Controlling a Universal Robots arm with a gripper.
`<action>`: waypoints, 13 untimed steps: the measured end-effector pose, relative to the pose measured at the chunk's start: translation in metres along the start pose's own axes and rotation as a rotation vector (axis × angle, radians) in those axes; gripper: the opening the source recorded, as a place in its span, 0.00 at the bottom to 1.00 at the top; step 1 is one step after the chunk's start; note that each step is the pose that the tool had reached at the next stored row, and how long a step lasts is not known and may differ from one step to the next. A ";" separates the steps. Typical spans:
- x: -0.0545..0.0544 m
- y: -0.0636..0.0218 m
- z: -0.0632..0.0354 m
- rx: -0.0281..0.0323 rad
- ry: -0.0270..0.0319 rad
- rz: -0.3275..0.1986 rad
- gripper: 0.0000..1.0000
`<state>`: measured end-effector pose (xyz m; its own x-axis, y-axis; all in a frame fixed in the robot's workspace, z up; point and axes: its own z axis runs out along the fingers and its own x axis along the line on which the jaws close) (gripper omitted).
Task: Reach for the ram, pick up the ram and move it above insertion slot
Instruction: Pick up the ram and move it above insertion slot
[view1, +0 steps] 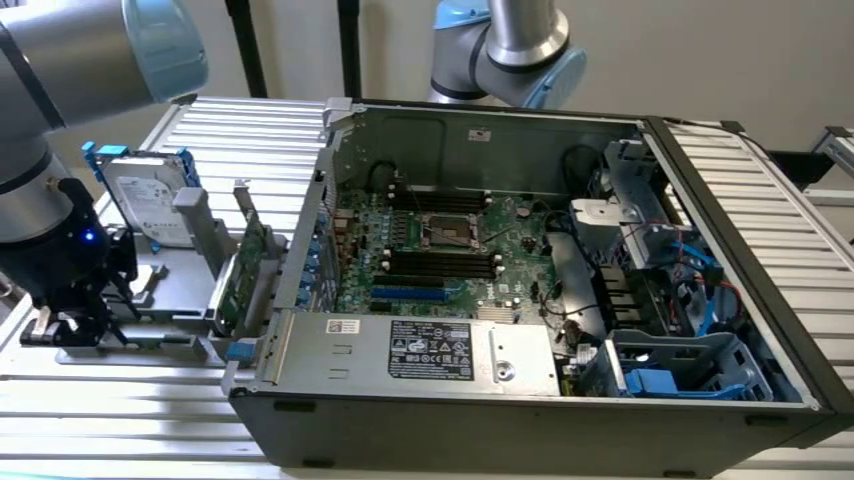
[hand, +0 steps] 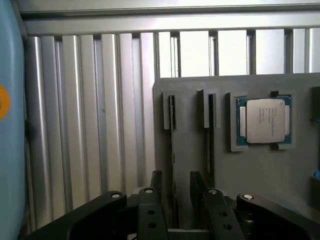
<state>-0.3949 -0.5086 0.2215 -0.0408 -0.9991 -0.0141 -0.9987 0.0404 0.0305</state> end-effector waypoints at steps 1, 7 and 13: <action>0.000 -0.0002 0.0012 0.0001 -0.0001 -0.002 0.36; 0.000 -0.0019 0.0078 -0.0001 0.0003 -0.012 0.36; 0.000 -0.0045 0.0149 -0.0003 0.0006 -0.023 0.36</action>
<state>-0.3908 -0.5086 0.2065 -0.0178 -0.9997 -0.0142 -0.9994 0.0173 0.0304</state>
